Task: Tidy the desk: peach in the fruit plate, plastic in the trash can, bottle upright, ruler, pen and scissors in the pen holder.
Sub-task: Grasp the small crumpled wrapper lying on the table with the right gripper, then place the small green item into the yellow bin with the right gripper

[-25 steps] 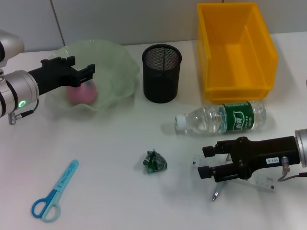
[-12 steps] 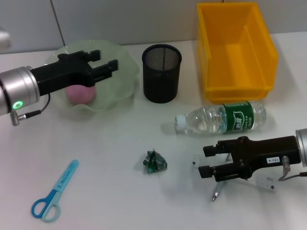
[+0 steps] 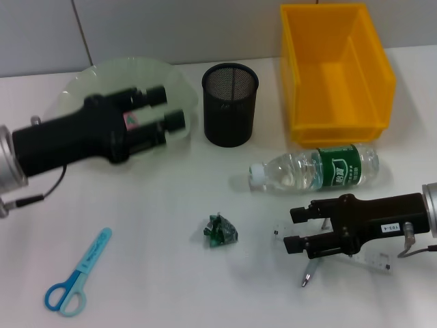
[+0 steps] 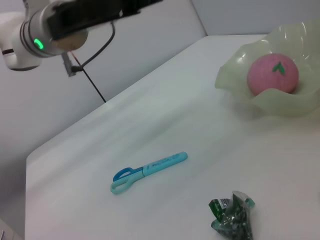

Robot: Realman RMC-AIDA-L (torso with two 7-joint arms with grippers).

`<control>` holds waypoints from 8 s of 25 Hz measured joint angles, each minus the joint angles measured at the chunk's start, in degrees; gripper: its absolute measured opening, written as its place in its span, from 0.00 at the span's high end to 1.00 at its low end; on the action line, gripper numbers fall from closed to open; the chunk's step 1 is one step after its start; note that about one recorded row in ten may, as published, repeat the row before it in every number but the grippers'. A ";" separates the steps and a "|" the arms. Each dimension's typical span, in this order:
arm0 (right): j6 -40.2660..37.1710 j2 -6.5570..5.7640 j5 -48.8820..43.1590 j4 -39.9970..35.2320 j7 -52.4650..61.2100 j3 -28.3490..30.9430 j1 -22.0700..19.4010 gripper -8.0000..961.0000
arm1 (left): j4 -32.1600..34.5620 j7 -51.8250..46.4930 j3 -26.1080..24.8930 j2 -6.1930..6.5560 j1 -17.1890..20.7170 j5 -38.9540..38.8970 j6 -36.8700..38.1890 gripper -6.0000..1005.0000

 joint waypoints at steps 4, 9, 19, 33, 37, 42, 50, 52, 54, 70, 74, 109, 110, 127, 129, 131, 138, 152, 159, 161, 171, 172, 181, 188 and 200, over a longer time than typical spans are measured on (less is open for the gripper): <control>-0.12 -0.06 0.01 -0.21 0.21 -0.01 0.00 0.19 | -0.62 1.91 0.91 0.37 0.47 3.05 4.36 0.33; -0.40 -0.11 -0.73 -1.81 1.66 -0.22 0.00 0.19 | -0.60 3.12 0.93 -0.05 0.60 10.87 6.56 0.26; -1.12 0.02 -1.61 -2.92 2.30 -0.22 0.00 0.19 | -1.93 5.51 0.56 -0.20 0.85 16.26 6.29 0.20; -1.12 0.14 -2.79 -2.99 2.32 -0.22 -0.02 0.19 | -3.76 6.30 0.38 0.35 1.07 16.35 6.45 0.20; -1.12 0.14 -2.95 -3.00 2.32 -0.20 0.00 0.19 | -3.77 6.31 0.43 0.36 1.07 16.36 6.44 0.20; -1.12 0.13 -2.98 -3.00 2.32 -0.06 0.00 0.19 | -3.77 6.31 0.40 0.37 1.07 16.36 6.35 0.20; -1.59 0.20 -2.94 -3.37 2.27 0.21 0.00 0.19 | -3.77 6.27 0.42 0.37 1.07 16.36 6.30 0.20; -2.87 0.36 -2.70 -4.84 2.57 0.58 0.00 0.19 | -3.77 6.14 0.44 0.37 1.19 16.36 6.20 0.20; -4.25 0.75 -2.61 -8.03 4.55 0.99 0.09 0.19 | -3.77 6.06 0.41 0.39 1.44 16.38 6.14 0.20; -8.95 1.17 -19.89 -19.63 29.19 0.48 20.89 0.19 | -3.77 5.54 0.22 1.27 2.29 16.45 6.07 0.20; -7.02 3.80 -24.96 -19.51 29.20 -0.25 24.53 0.19 | -3.77 5.46 0.21 1.62 2.72 16.46 5.58 0.20; 15.97 7.87 -17.52 -8.98 25.69 -26.92 24.13 0.19 | -3.86 4.54 0.13 2.47 4.65 17.76 3.15 0.20; 16.11 7.87 -17.51 -8.96 25.66 -27.06 24.11 0.19 | -3.86 4.56 0.13 2.48 4.67 17.76 3.16 0.20; 18.75 7.94 -16.20 -8.66 25.65 -28.93 23.31 0.45 | -3.86 4.80 0.13 2.31 4.76 17.76 2.99 0.20; 18.64 7.89 -16.08 -9.15 25.65 -28.88 23.16 0.55 | -3.86 4.80 0.13 2.30 4.76 17.76 2.95 0.20; 18.35 7.80 -16.07 -9.84 25.65 -28.72 22.90 0.65 | -3.86 4.81 0.13 2.30 4.75 17.76 2.94 0.20; 15.48 7.47 -15.97 -11.91 25.98 -26.81 22.45 0.74 | -3.85 4.55 0.13 2.33 4.56 17.65 2.95 0.20; 6.55 7.20 -12.86 -26.14 25.52 -8.20 12.72 0.86 | -3.85 4.31 0.13 2.48 4.23 17.40 3.42 0.20; 5.42 7.08 -0.84 -30.65 20.26 3.31 5.48 0.91 | -3.77 4.53 0.13 2.48 4.14 17.40 3.62 0.20; 6.25 7.14 4.16 -29.36 16.87 7.13 3.83 0.91 | -3.77 4.69 0.13 2.46 4.13 17.40 3.67 0.20; 16.78 6.89 22.75 -13.50 -0.69 17.83 1.37 0.91 | -3.55 4.81 0.13 2.15 3.82 17.45 4.32 0.20; 20.32 7.16 22.82 -12.65 -3.00 17.61 1.36 0.91 | -3.52 4.81 0.13 2.11 3.73 17.45 4.34 0.20; 33.51 7.10 22.83 -6.48 -7.34 17.14 4.58 0.90 | -3.41 4.41 0.13 2.03 3.61 17.62 4.88 0.20; 38.14 6.99 22.63 -6.00 -7.91 12.94 5.94 0.82 | -3.65 4.34 0.13 2.22 3.61 17.52 4.94 0.20; 38.66 7.00 22.95 -6.11 -8.03 13.01 6.04 0.44 | -3.76 4.31 0.13 2.21 3.71 17.43 4.93 0.20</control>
